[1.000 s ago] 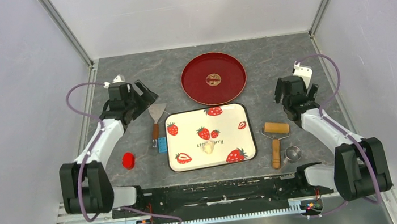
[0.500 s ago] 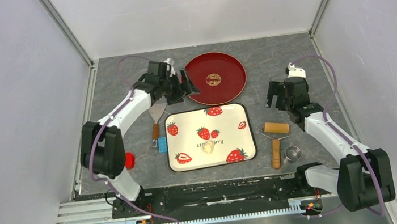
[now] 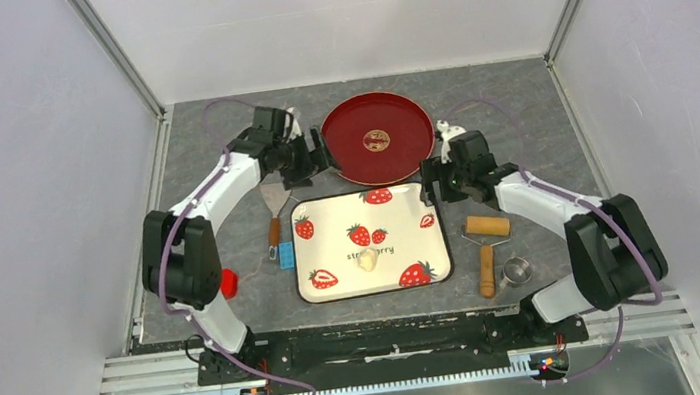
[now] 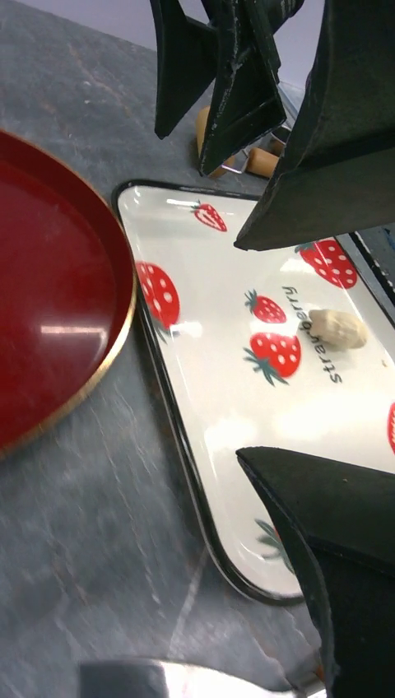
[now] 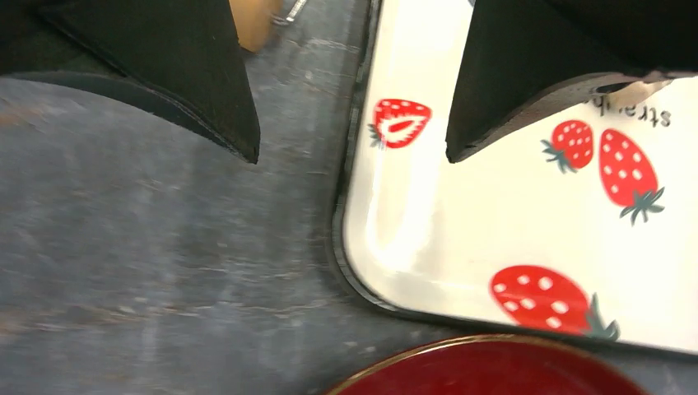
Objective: Roll out the dumpling wrappers from the dough
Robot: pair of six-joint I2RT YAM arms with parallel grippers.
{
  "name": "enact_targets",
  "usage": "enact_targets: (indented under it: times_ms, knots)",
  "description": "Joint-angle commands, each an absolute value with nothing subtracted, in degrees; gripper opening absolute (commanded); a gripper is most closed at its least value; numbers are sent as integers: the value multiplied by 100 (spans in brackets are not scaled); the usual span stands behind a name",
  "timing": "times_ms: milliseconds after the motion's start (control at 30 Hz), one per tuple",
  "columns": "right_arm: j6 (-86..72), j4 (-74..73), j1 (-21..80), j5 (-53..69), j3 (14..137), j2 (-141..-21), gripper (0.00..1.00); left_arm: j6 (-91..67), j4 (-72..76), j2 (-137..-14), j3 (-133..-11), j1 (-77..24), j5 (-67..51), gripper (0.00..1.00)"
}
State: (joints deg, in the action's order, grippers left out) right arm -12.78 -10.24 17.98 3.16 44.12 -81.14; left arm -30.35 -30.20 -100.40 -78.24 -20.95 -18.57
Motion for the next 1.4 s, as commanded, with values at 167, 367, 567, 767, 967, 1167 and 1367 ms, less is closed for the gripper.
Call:
enact_targets:
  times_ms: [167, 367, 567, 767, 967, 1167, 1367]
  knots:
    - [-704, -998, 2242, 88, 4590, -8563, 76, -3401, -2422, -8948, -6338, -1089, -2547, 92]
    - [-592, -1023, 2243, -120, 4334, -8733, 67, -3188, -2539, -8879, -6342, -1046, -2640, 91]
    - [-601, -998, 2241, -250, 4107, -8773, 51, -3173, -2586, -8960, -6485, -1046, -2747, 91]
    - [-639, -1161, 2220, -689, 4030, -8728, 38, -3160, -2566, -8984, -6480, -1037, -2817, 91]
    - [-576, -1394, 2127, -1069, 4067, -8646, 28, -3118, -2558, -8923, -6390, -1039, -2835, 91]
    - [-801, -1531, 2118, -1344, 3988, -8474, 16, -3069, -2558, -9017, -6394, -1037, -2900, 90]
    - [-1060, -1494, 2118, -1099, 3755, -8356, 1, -3000, -2601, -8995, -6442, -1037, -2909, 90]
